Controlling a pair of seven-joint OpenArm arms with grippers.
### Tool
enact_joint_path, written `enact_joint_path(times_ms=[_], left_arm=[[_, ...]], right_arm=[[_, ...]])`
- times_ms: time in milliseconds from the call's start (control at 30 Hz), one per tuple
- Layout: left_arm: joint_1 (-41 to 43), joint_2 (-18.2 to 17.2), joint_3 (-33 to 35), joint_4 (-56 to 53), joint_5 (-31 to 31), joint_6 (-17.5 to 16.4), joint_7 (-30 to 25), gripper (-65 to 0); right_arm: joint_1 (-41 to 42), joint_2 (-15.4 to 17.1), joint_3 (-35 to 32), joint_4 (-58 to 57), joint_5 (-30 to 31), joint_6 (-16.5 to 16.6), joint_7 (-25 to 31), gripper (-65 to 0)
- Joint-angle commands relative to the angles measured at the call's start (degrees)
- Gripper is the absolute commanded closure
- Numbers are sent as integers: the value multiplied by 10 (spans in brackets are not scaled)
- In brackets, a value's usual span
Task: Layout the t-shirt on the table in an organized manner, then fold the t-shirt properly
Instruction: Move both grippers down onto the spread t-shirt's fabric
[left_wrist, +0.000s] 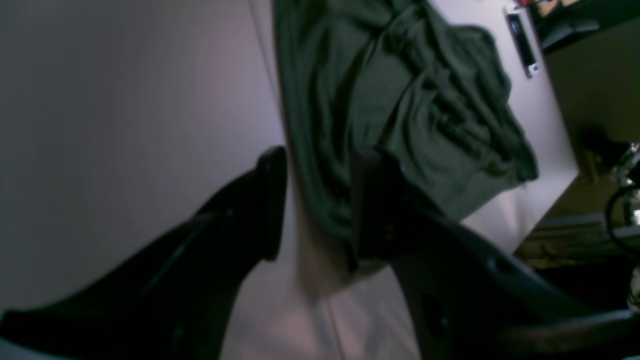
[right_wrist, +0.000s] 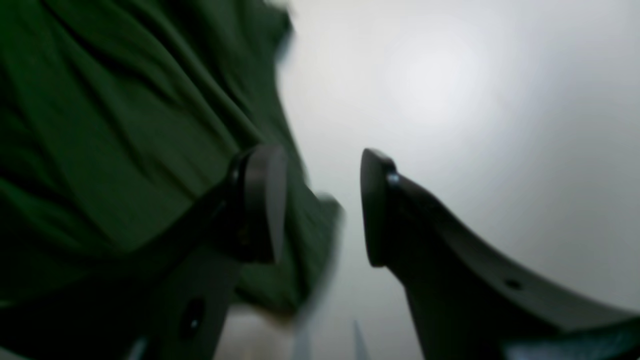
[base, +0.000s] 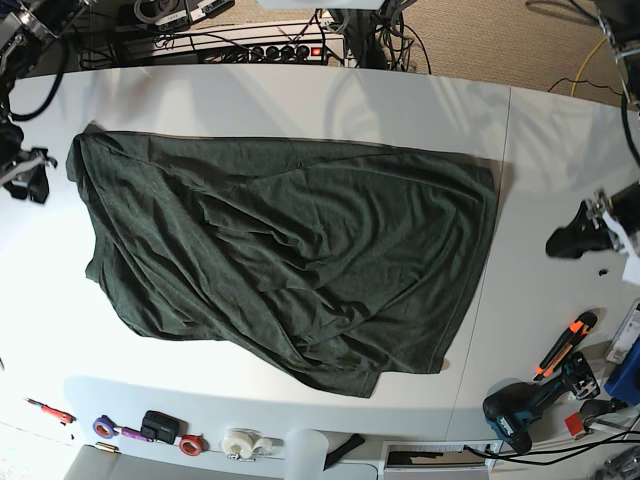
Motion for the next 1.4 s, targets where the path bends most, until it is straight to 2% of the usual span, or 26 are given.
enact_joint_path(times_ms=[0, 100, 133, 200, 267, 400, 467, 533, 633, 767, 867, 933, 1067, 1233, 1367], left_arm=[[-30, -4, -4, 10, -13, -5, -33, -223], [-75, 24, 11, 10, 90, -2, -106, -215], [-90, 32, 28, 9, 122, 10, -132, -215], [-121, 48, 78, 9, 184, 24, -180, -215], [-155, 64, 144, 9, 248, 39, -230, -215], [-239, 108, 285, 4, 420, 120, -327, -215], [-285, 138, 347, -13, 514, 177, -347, -215], [-330, 169, 399, -49, 568, 210, -369, -215], [-397, 219, 452, -149, 603, 243, -410, -215], [-475, 283, 461, -336, 634, 253, -492, -206], [-507, 312, 461, -449, 641, 272, -582, -167], [-509, 325, 461, -486, 641, 283, -631, -154], [-489, 345, 461, -493, 641, 280, -645, -154], [-458, 377, 461, -492, 641, 278, -644, -155], [-447, 390, 461, -490, 641, 266, -643, -155]], right_arm=[[15, 0, 3, 10, 18, 4, 12, -252], [43, -40, 3, 10, 37, 21, 6, -252], [49, -53, 3, 10, 44, 26, 1, -252], [55, -77, 0, 10, 55, 39, -10, -252], [55, -96, -11, 10, 58, 39, -24, -252], [51, -117, -50, 10, 57, 39, -62, -252], [44, -120, -73, 10, 56, 39, -65, -252], [39, -123, -90, 10, 56, 39, -65, -252], [36, -123, -109, 10, 55, 39, -67, -252], [36, -123, -112, 10, 55, 39, -78, -252], [36, -123, -112, 10, 56, 39, -92, -252], [36, -123, -112, 10, 56, 39, -93, -252], [36, -123, -112, 10, 58, 39, -72, -251], [51, -120, -112, 10, 56, 39, 24, -252], [105, -126, -114, 10, 45, 39, 27, -252]])
